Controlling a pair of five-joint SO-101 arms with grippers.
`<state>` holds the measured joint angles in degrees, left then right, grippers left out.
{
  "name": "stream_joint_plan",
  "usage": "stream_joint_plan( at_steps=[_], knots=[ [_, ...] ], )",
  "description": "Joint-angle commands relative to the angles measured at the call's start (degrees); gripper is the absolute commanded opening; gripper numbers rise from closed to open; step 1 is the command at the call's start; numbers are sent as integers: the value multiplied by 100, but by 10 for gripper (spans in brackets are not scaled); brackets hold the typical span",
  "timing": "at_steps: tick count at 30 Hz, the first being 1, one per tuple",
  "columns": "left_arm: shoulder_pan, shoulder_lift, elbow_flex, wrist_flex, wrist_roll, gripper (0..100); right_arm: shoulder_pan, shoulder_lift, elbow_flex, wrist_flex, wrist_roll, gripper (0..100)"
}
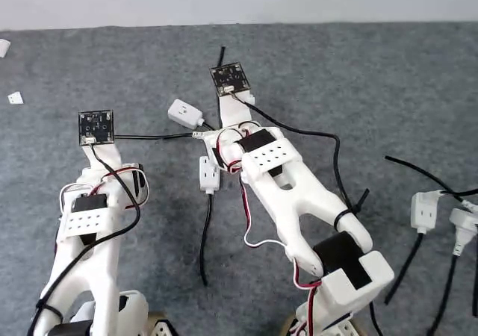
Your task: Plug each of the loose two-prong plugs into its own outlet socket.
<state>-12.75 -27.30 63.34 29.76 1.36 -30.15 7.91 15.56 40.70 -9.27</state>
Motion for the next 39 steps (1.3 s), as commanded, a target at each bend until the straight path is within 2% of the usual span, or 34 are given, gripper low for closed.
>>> stream_joint_plan(
  at_steps=[1,10,39],
  knots=[
    [-35,-176,-40,-176,0,145,48,-92,-246,-154,167,10],
    [-9,-158,-40,-176,-325,145,-101,-119,-466,-303,176,10],
    [-9,-149,-40,-176,-334,145,-154,382,-853,-505,220,10]
  ],
)
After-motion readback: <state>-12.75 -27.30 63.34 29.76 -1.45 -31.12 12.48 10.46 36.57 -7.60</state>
